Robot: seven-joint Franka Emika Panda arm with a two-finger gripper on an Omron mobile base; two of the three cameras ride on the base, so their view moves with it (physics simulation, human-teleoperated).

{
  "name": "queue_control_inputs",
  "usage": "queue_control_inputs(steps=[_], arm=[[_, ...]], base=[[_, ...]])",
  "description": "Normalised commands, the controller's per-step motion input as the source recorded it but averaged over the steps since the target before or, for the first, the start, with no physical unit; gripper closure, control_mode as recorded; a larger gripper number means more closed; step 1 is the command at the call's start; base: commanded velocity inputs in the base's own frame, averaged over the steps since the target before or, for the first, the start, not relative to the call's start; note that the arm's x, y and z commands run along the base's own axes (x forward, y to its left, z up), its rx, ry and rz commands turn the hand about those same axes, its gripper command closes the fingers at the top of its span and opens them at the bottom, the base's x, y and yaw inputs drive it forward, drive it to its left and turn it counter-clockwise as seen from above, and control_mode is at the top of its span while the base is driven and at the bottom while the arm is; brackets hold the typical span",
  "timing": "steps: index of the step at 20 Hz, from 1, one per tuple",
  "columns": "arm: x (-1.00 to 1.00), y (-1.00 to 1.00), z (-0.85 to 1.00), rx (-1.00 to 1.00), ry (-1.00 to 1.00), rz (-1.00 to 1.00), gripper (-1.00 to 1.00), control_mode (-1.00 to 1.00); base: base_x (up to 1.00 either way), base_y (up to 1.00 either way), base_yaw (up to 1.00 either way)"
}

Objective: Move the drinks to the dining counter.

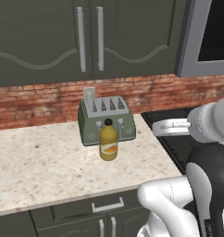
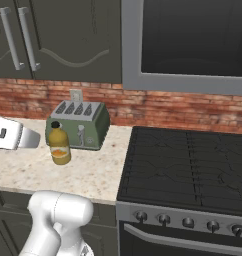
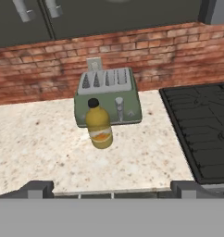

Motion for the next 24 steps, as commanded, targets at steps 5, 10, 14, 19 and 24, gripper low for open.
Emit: queue_control_inputs(steps=[5,10,14,19,24], arm=[[0.00,-0.06,-0.02,0.00,-0.06,0.16,-1.00,-1.00],[0.00,-0.11,-0.02,0.03,-0.11,0.19,-1.00,-1.00],[0.02,-0.18,-0.10,0.12,-0.12,0.26,-1.00,-1.00],[0.10,-0.10,-0.13,0.10,-0.20,0.26,-1.00,-1.00],[0.11,-0.11,-0.18,0.07,-0.20,0.23,-1.00,-1.00]], base=[[0.00,0.00,0.00],[0.00,0.00,0.00],[0.00,0.00,0.00],[0.00,0.00,0.00],[0.00,0.00,0.00]])
